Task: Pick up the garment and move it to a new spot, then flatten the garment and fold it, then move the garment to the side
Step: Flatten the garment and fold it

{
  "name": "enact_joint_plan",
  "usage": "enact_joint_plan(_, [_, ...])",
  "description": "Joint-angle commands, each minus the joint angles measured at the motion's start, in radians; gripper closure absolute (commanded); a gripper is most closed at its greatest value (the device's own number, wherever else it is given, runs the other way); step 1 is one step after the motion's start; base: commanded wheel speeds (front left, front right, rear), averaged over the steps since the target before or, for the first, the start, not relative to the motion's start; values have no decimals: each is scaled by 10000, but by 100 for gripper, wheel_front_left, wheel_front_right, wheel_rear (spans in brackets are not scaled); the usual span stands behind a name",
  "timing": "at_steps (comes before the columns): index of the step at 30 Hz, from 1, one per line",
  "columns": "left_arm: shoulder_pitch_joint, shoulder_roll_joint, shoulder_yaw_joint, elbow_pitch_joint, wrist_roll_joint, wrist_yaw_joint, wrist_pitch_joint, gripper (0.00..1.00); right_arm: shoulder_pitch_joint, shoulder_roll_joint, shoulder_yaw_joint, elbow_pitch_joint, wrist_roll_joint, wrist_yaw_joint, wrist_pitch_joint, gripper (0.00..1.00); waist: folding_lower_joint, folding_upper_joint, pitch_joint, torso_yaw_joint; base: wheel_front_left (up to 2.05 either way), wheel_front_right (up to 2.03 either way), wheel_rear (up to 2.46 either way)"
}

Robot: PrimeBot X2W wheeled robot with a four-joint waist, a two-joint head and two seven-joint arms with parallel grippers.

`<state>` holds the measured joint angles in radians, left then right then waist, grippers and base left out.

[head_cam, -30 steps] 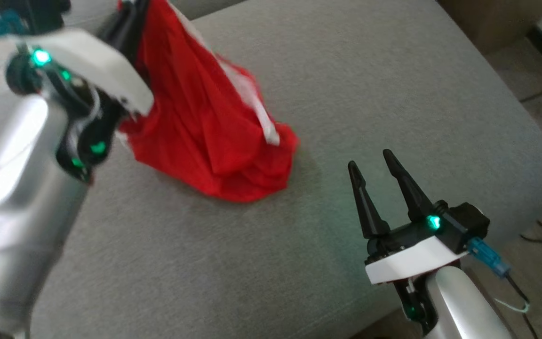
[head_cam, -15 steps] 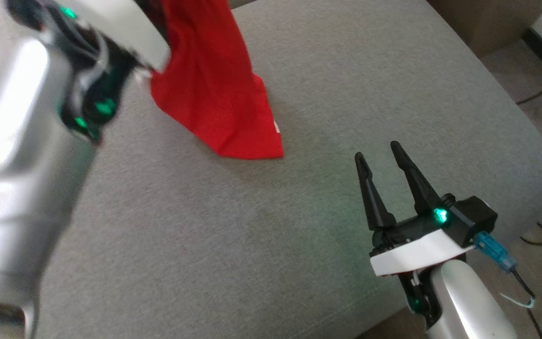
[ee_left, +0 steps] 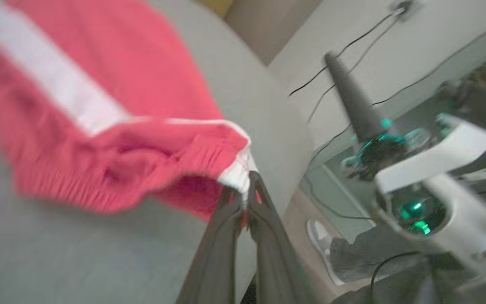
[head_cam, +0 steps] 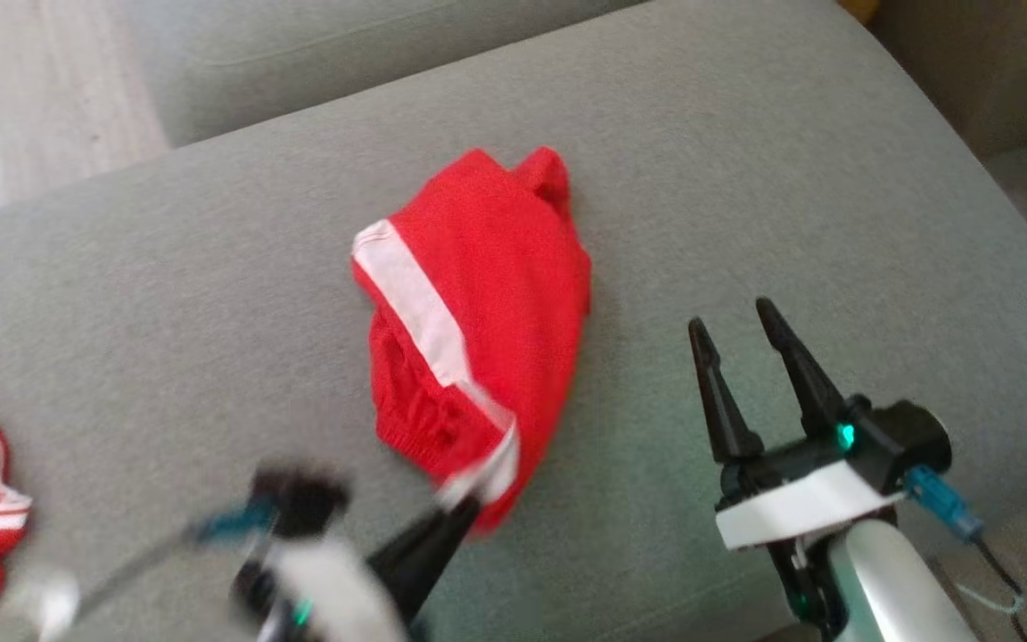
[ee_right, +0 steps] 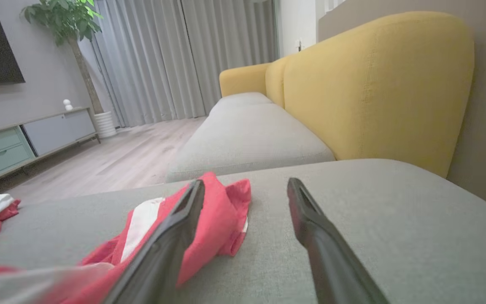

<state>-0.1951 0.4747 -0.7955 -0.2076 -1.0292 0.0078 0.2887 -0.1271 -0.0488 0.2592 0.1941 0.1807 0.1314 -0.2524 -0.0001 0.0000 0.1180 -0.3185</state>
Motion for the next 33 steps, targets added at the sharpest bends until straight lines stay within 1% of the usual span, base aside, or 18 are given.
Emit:
enact_joint_plan(1, [18,522,517,-386,85,188,-328,100,-79,-14,163,-272,-135,-7,-94,0,1,0,-85,171,0,0,0])
enact_joint_plan(3, [925,952,575,-224,313,528,-808,100,45,-14,88,-244,-212,-7,-94,0,1,0,-144,362,0,0,0])
enact_joint_plan(4, [1356,1053,656,-90,289,707,-1063,100,95,-14,51,-235,-243,-7,-94,0,1,0,-173,458,0,0,0])
enact_joint_plan(6, [2063,1193,865,266,103,908,-1521,100,165,-14,4,-222,-297,-7,-94,0,1,0,-231,659,0,0,0])
enact_joint_plan(8, [2483,1406,1118,753,183,1127,-1994,100,184,-14,5,-204,-365,-7,-94,0,1,0,-276,846,0,0,0])
enact_joint_plan(9, [2656,1423,1268,992,108,1207,-2205,100,192,-14,-18,-193,-390,-7,-94,0,1,0,-306,951,0,0,0])
enact_joint_plan(14, [3126,1441,2007,2038,-384,1230,-3058,100,243,-14,12,-91,-511,-7,-94,0,1,0,-533,1339,0,0,0])
enact_joint_plan(17, [3222,1332,2195,2441,-619,1059,-3319,100,302,-14,12,-44,-546,-7,-94,0,1,0,-678,1511,0,0,0])
enact_joint_plan(18, [3237,1271,2241,2522,-687,994,-3408,90,328,-14,25,-21,-578,-7,-94,0,1,0,-722,1559,0,0,0])
enact_joint_plan(19, [3259,1220,2282,2578,-753,935,-3481,65,350,-14,41,0,-596,-7,-94,0,1,0,-756,1588,0,0,0])
enact_joint_plan(20, [3280,1198,2308,2599,-775,897,-3549,8,369,-14,49,17,-608,-7,-94,0,1,0,-792,1610,0,0,0])
enact_joint_plan(21, [3314,1205,2328,2611,-765,906,-3605,0,385,-14,54,32,-619,-7,-94,0,1,0,-830,1625,0,0,0])
enact_joint_plan(24, [3485,1456,2321,2512,-565,1114,-3633,0,416,-14,54,54,-644,-7,-94,0,1,0,-920,1632,0,0,0])
enact_joint_plan(27, [3719,1797,2581,2142,-560,1565,-3645,0,441,-14,19,42,-680,-7,-94,0,1,0,-969,1612,0,0,0])
enact_joint_plan(30, [3713,2122,2914,1487,-468,2038,-3701,0,446,-14,-29,-26,-712,-7,-94,0,1,0,-910,1602,0,0,0])
enact_joint_plan(33, [3250,2136,3132,725,-288,2321,-3778,0,404,-14,-56,-100,-756,-7,-94,0,1,0,-778,1590,0,0,0])
